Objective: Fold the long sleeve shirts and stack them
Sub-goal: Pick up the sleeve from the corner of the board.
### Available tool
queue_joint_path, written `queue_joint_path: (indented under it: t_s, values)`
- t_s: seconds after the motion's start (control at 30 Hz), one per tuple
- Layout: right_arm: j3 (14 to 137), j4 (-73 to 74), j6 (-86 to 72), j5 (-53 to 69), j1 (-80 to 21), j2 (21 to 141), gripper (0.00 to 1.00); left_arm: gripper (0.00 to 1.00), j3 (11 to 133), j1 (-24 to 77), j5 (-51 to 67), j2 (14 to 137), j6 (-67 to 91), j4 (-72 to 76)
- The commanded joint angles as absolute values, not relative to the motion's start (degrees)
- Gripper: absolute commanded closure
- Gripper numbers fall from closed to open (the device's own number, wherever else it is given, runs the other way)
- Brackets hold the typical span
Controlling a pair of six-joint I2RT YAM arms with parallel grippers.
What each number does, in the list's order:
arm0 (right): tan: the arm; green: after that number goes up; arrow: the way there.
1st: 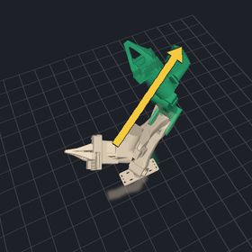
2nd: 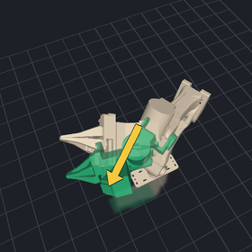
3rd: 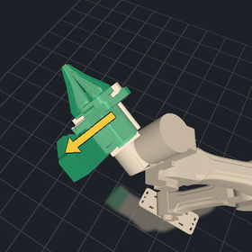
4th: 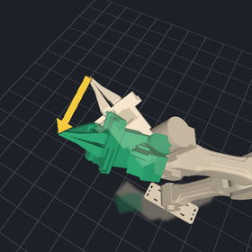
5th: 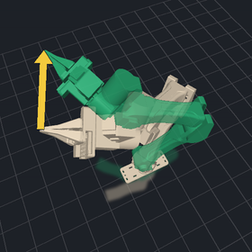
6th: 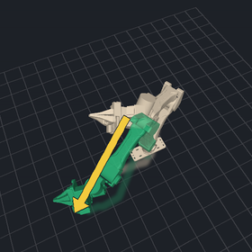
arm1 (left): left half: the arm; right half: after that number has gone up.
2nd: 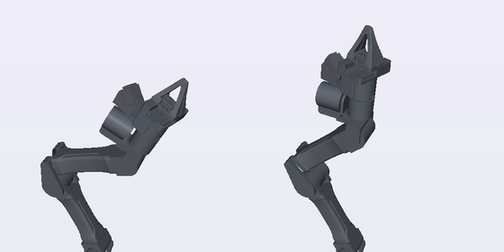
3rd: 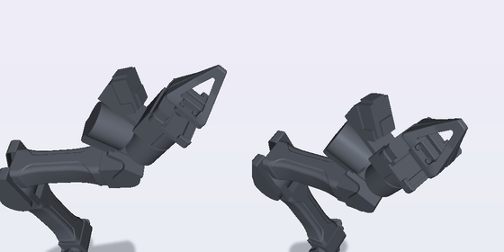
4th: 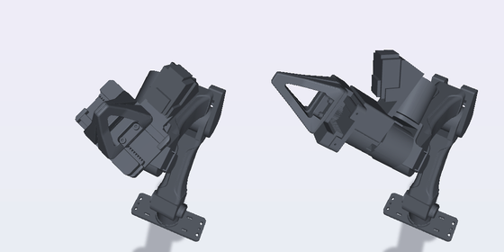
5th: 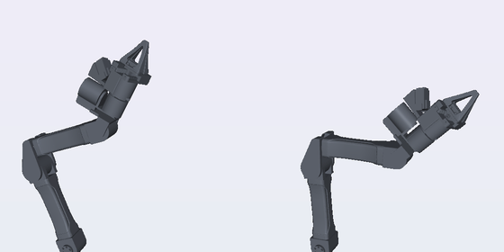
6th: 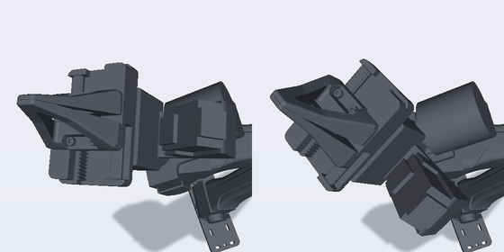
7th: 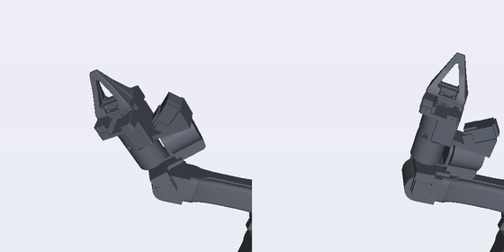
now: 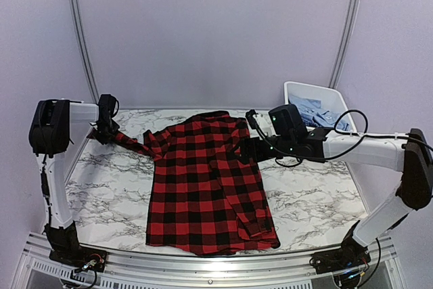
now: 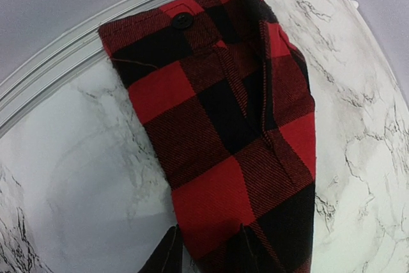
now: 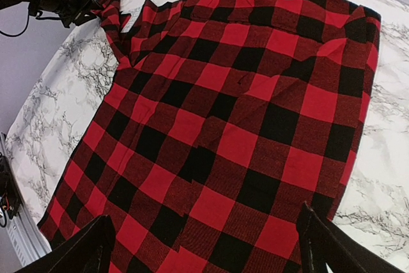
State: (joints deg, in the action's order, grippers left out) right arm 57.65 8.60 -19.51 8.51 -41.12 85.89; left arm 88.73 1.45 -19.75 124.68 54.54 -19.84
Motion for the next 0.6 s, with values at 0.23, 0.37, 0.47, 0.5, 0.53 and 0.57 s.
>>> queue_joint_path:
  t_s: [0.23,0.37,0.47,0.5,0.53,0.57]
  values:
    - [58.26,8.17,-19.95,8.13,-42.67,87.21,0.06,1.00,91.21,1.00,-20.23,123.91,51.58,-19.10]
    - [58.69,8.25,-19.73,7.85,-42.80,87.77,0.06,1.00,88.92,1.72,-19.68,120.30,49.47,-17.80]
    - [58.89,8.56,-19.45,7.61,-42.87,87.76,0.06,1.00,86.12,3.64,-18.62,116.36,45.76,-16.39]
    - [58.89,8.60,-19.25,7.37,-42.81,87.68,0.06,1.00,85.13,4.75,-18.49,114.91,44.52,-16.19]
    - [58.93,8.68,-19.06,7.12,-42.80,87.57,0.06,1.00,84.17,5.99,-18.39,113.34,43.24,-16.03]
    - [59.01,8.76,-18.93,6.81,-42.86,87.48,0.06,1.00,83.02,7.49,-18.48,111.84,41.98,-15.93]
